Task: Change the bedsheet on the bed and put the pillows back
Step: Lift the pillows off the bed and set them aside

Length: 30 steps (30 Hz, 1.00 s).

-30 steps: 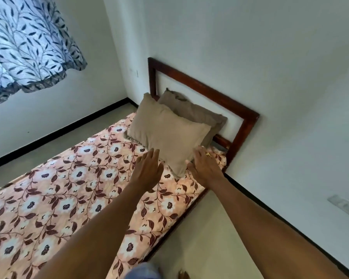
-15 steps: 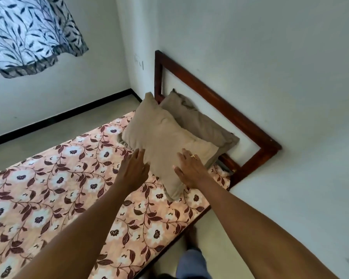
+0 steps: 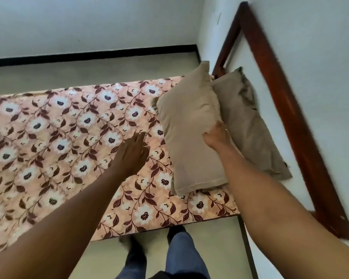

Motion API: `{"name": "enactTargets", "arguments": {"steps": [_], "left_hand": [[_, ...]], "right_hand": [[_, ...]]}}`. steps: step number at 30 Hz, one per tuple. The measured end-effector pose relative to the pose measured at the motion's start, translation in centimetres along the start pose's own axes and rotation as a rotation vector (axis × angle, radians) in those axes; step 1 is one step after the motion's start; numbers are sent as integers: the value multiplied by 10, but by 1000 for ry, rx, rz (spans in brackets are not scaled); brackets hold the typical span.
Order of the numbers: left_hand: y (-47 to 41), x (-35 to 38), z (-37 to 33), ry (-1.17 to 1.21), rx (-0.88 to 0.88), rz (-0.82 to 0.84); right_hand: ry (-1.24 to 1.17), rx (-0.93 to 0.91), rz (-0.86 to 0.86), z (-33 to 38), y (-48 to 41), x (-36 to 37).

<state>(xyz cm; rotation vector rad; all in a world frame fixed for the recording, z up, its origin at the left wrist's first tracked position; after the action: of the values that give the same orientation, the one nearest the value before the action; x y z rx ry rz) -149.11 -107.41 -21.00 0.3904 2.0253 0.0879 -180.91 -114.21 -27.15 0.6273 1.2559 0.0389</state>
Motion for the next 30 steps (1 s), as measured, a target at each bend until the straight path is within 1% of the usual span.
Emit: {"name": "enactTargets", "arguments": {"steps": [3,5,6,9,11,13,14,17,19,21,23,26,28,30], "left_hand": [[24,9,13,-7,-110,28],[40,12,25,-13,-168,37],[47,12,31,-11,-190,41],[59,10,49,10,-254,36],[66,5,60,16,-274,22],[75,-1,68,9,-276,5],[81,-4,73,4,-275,-4],[100,-13,90,24,-292,-36],[119,-20,105,40,-325,-43],[138,-30,123,47,-356,-51],[158,-43,144,51,-390,-50],[194,-67,187,98,-448,-67],[216,-86,218,184,-499,-102],[244,-108,254,298,-572,-154]], "right_hand": [[-84,149,92,-20,-11,22],[-113,187,178,-24,-7,42],[-94,185,185,-21,-5,49],[35,126,82,-4,-1,53],[100,121,-4,8,1,53],[127,137,-80,19,4,52],[124,126,-89,26,7,52],[32,-3,-92,54,22,43],[-82,-151,-153,84,40,29],[-241,-277,-250,123,64,14],[-378,-347,-295,163,88,5],[-470,-451,-324,230,139,3],[-532,-502,-363,270,171,5],[-572,-535,-345,314,208,14]]}}
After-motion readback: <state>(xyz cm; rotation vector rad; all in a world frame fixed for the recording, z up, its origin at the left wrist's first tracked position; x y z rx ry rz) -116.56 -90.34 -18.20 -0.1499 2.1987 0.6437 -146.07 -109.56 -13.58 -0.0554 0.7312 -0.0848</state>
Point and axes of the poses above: each hand's wrist, its own y-axis away from the middle knuckle, its own x-axis out of the palm, z = x × y, the point moved 6 cm from there along -y, towards the middle knuckle, and after that the axes turned 6 degrees about y, right-handed, at the moved point
